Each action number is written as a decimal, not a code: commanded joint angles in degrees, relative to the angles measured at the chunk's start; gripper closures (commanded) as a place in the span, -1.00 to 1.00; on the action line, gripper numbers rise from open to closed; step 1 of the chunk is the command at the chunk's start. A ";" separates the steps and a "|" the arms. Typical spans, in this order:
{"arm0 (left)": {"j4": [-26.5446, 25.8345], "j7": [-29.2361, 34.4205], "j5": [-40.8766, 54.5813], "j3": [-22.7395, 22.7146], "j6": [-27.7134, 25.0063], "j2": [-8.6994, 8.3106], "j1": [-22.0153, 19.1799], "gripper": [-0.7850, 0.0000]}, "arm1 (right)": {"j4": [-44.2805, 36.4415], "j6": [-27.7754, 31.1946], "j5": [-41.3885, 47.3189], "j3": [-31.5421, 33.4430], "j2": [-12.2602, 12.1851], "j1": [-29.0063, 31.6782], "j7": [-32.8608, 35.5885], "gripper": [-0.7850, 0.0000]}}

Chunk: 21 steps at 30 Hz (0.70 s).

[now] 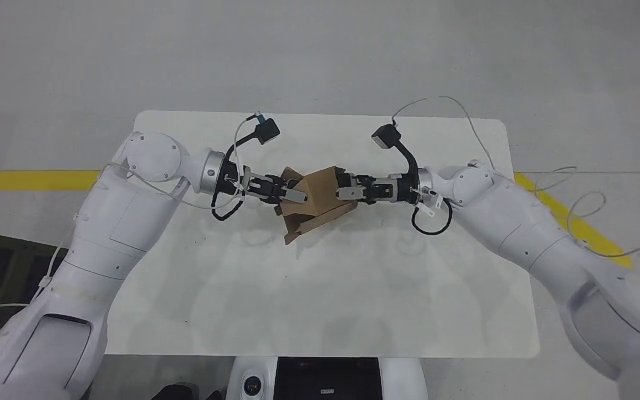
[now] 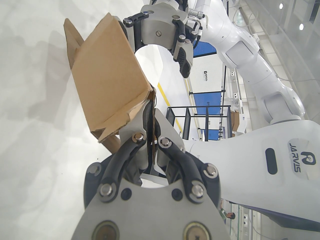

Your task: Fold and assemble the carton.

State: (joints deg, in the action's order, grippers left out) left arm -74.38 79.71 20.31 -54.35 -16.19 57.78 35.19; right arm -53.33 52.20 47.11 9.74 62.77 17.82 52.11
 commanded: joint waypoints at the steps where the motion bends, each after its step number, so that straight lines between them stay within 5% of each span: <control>1: 0.00 0.00 0.00 0.00 0.00 0.00 0.00 1.00 | 0.00 0.00 0.00 0.00 0.00 0.00 0.00 -1.00; 9: -2.14 -1.84 -1.68 -0.70 0.53 -0.33 1.42 1.00 | -1.88 -1.89 -2.20 1.87 -0.31 0.91 -1.47 -1.00; 12: -2.29 -1.80 -2.26 -0.98 0.40 -0.43 1.43 1.00 | -2.32 -3.22 -3.11 3.29 -0.73 1.26 0.13 -0.58; 17: -1.80 -2.71 -4.00 -1.42 -0.14 -0.57 1.23 1.00 | -0.56 -4.33 -5.97 6.40 -1.85 1.10 1.06 -0.86; 21: -1.43 -2.98 -4.37 -1.67 -0.26 -0.63 1.11 1.00 | -1.20 -3.55 -6.82 9.33 -3.10 1.72 1.46 -0.78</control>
State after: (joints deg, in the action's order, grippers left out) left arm -75.87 76.74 15.99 -55.96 -16.42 57.16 36.33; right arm -54.03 48.05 40.11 18.19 60.00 19.17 53.35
